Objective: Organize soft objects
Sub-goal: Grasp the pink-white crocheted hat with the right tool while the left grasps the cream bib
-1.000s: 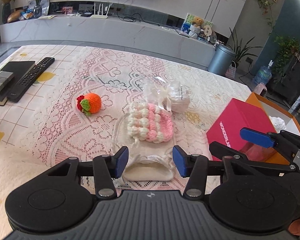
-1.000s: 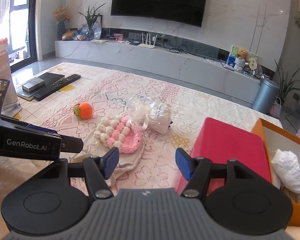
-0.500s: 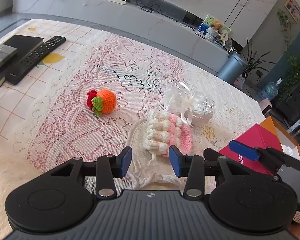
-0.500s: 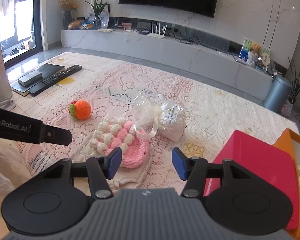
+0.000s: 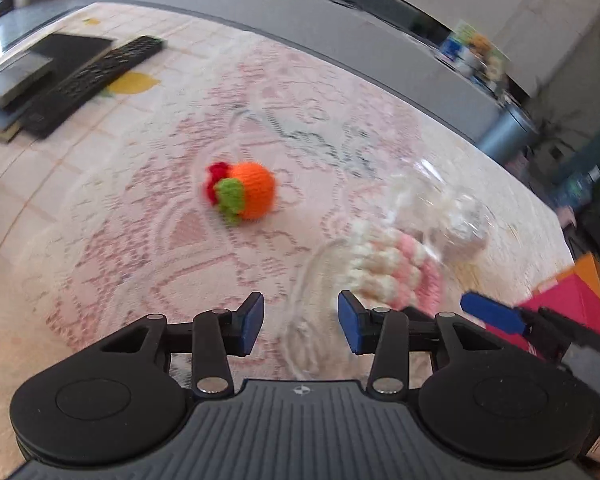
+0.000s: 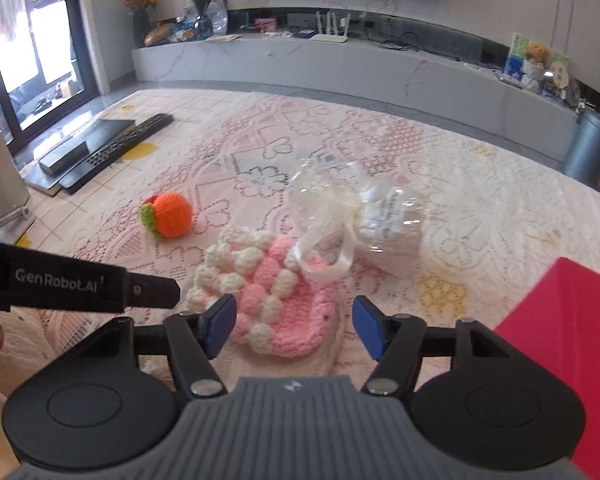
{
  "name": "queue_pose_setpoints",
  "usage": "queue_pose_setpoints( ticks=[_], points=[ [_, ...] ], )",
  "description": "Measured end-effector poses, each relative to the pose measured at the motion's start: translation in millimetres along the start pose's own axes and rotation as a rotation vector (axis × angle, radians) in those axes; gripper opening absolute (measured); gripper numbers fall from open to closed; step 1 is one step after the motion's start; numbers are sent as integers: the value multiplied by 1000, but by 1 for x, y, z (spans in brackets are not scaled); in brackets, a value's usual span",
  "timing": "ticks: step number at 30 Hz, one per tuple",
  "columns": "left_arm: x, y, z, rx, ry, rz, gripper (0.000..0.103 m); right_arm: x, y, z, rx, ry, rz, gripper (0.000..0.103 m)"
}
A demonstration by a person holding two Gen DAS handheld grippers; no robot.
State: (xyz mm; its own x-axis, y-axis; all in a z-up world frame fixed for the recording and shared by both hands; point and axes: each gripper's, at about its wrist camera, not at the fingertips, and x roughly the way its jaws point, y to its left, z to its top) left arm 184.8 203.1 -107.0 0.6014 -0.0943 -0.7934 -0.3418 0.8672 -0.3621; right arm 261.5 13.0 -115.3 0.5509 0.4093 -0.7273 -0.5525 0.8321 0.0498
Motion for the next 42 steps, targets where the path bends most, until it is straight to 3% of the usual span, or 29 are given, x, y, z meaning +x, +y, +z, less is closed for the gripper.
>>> queue_pose_setpoints(
  ticks=[3, 7, 9, 10, 16, 18, 24, 30, 33, 37, 42],
  points=[
    [-1, 9, -2, -49, 6, 12, 50, 9, 7, 1, 11, -5, 14, 83],
    [3, 2, -4, -9, 8, 54, 39, 22, 16, 0, 14, 5, 10, 84],
    [6, 2, -4, -9, 23, 39, 39, 28, 15, -3, 31, 17, 23, 75],
    [7, 2, -4, -6, 28, 22, 39, 32, 13, -4, 50, 39, 45, 59],
    [6, -4, -5, 30, 20, 14, 41, 25, 16, -2, 11, 36, 35, 32],
    [2, -4, -6, 29, 12, -6, 46, 17, 16, -1, 8, 28, 38, 25],
    [-5, -7, -13, 34, 44, -96, 64, -24, 15, -13, 16, 15, 6, 25],
    [9, -22, -21, 121, 142, -70, 75, -27, 1, -38, 99, 70, -32, 25],
    [20, -23, -23, 125, 197, -62, 75, -21, -6, -43, 140, 77, -9, 26],
    [23, -27, -25, 146, 204, -65, 74, -20, -6, -45, 146, 81, 2, 27],
    [24, -36, -29, 195, 210, -118, 52, -19, -5, -48, 145, 77, 3, 27]
  ],
)
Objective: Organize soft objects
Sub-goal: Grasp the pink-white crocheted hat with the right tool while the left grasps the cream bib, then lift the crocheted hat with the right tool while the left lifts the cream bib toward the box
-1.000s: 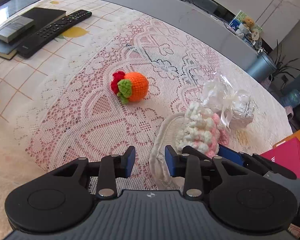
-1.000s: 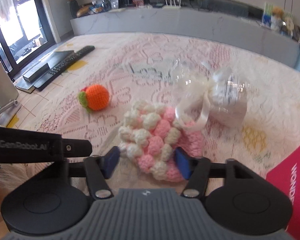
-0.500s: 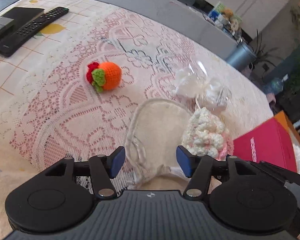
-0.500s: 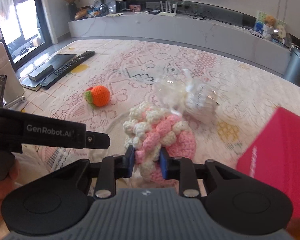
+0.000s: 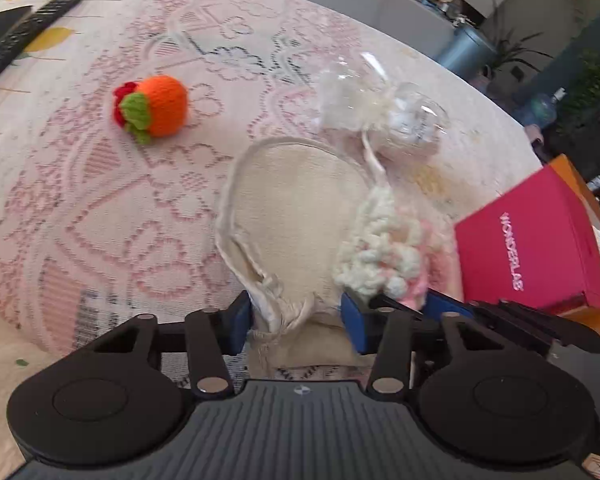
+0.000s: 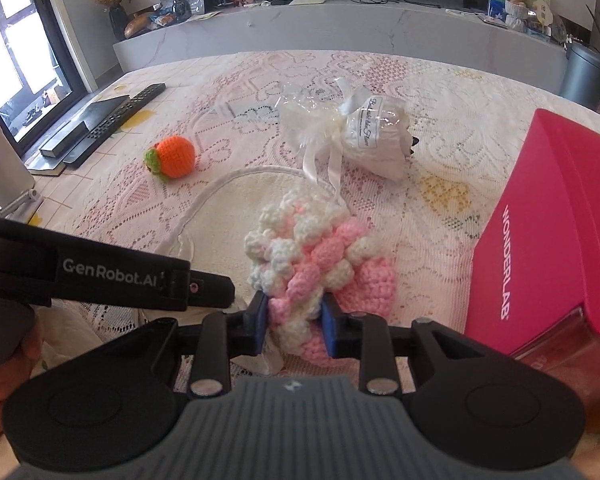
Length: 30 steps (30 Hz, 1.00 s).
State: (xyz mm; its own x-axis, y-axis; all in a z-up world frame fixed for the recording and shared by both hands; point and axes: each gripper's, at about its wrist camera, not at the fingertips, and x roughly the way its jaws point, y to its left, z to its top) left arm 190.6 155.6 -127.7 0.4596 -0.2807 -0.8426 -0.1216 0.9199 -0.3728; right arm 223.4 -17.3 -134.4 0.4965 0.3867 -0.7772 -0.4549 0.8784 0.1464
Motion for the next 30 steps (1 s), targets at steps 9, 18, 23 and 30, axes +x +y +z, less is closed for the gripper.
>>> queue_pose_setpoints(
  ticks=[9, 18, 23, 30],
  points=[
    [5, -8, -1, 33, -3, -22, 34, 0, -2, -2, 0, -8, 6, 27],
    [-14, -21, -8, 97, -108, 20, 13, -7, 1, 0, -32, -30, -1, 26],
    [-38, -18, -12, 43, -158, 34, 12, -22, 7, 5, -58, -44, 34, 26],
    [-63, -23, -26, 36, -209, 87, 12, -49, 13, 3, -106, -67, 56, 26]
  ],
)
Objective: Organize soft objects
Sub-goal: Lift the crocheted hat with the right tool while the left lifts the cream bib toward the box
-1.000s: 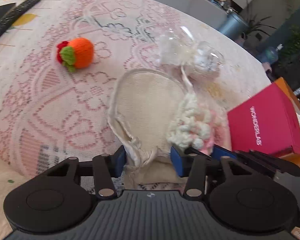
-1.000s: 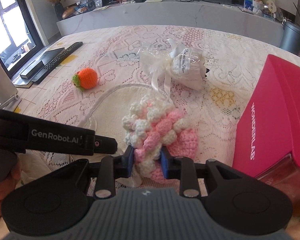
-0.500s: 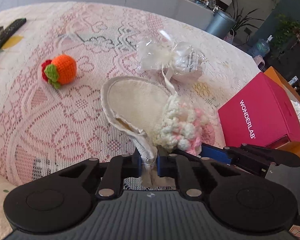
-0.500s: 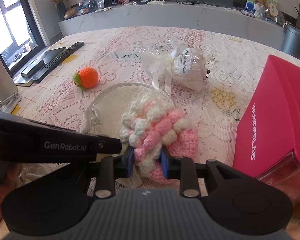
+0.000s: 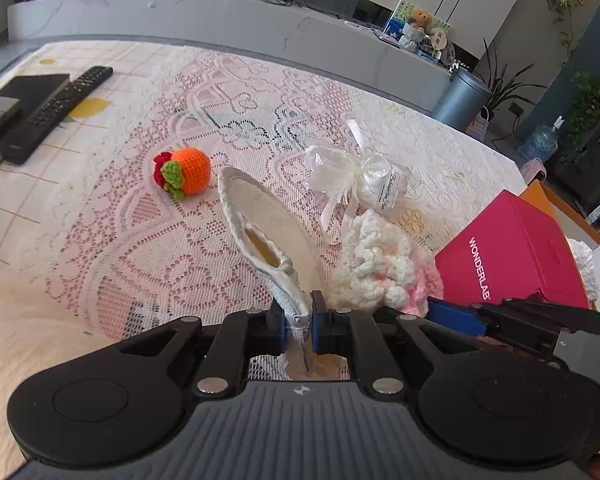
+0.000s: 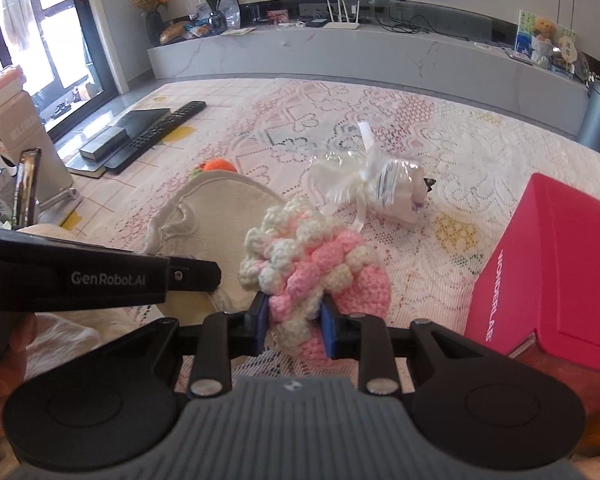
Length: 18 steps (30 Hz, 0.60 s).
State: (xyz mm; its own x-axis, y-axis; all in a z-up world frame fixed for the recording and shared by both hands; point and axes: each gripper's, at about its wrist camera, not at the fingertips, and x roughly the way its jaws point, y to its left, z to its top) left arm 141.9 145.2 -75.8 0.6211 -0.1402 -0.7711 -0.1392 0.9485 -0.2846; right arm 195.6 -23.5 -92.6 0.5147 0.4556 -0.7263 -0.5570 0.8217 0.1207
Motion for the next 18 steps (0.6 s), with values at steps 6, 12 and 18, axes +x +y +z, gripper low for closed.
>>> queue_pose_setpoints(
  ticks=[6, 12, 18],
  points=[
    [-26, -13, -15, -1, -50, 1, 12, -34, 1, -9, -30, -40, -8, 25],
    [-58, -33, -20, 15, -135, -27, 12, -83, -9, -19, -34, -112, -1, 25],
    [-82, -72, -17, 87, -192, -87, 12, -127, -29, -24, -1, -191, -37, 25]
  ],
)
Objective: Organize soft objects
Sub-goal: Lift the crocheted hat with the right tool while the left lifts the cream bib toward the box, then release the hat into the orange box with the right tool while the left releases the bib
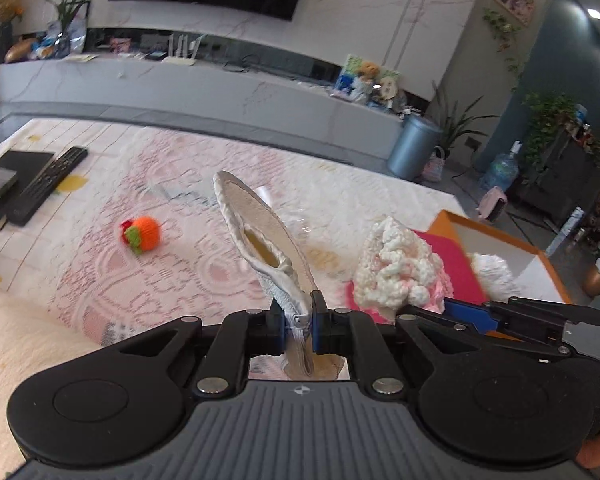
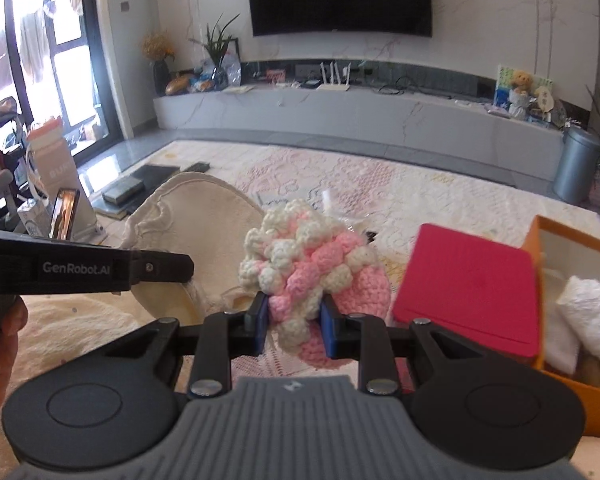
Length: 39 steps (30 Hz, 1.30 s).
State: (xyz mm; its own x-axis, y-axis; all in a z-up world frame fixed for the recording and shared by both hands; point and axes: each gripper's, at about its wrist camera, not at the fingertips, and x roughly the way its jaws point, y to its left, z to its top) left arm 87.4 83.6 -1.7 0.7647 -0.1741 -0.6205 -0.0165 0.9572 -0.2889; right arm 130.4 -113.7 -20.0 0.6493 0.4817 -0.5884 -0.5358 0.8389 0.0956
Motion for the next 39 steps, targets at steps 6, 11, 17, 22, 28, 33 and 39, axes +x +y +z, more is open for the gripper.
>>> queue_pose_setpoints(
  ticks=[6, 11, 17, 22, 28, 33, 39],
  points=[
    [7, -46, 3, 66, -1, -111, 12, -35, -36, -3, 28, -38, -76, 25],
    [28, -90, 11, 126, 25, -222, 12, -62, -85, -11, 72, -44, -177, 25],
    [70, -146, 28, 212, 81, -357, 12, -86, -150, -13, 104, -28, -311, 25],
    [112, -191, 37, 287, 124, -430, 12, -90, -204, -8, 140, 6, -387, 25],
    [166, -224, 42, 279, 195, -493, 12, -67, -265, -3, 182, 90, -438, 26],
    [208, -239, 38, 238, 275, -503, 12, -35, -298, -7, 156, 183, -471, 26],
    [245, -246, 28, 233, 346, -455, 13, -1, -324, -14, 128, 271, -461, 26]
  ],
)
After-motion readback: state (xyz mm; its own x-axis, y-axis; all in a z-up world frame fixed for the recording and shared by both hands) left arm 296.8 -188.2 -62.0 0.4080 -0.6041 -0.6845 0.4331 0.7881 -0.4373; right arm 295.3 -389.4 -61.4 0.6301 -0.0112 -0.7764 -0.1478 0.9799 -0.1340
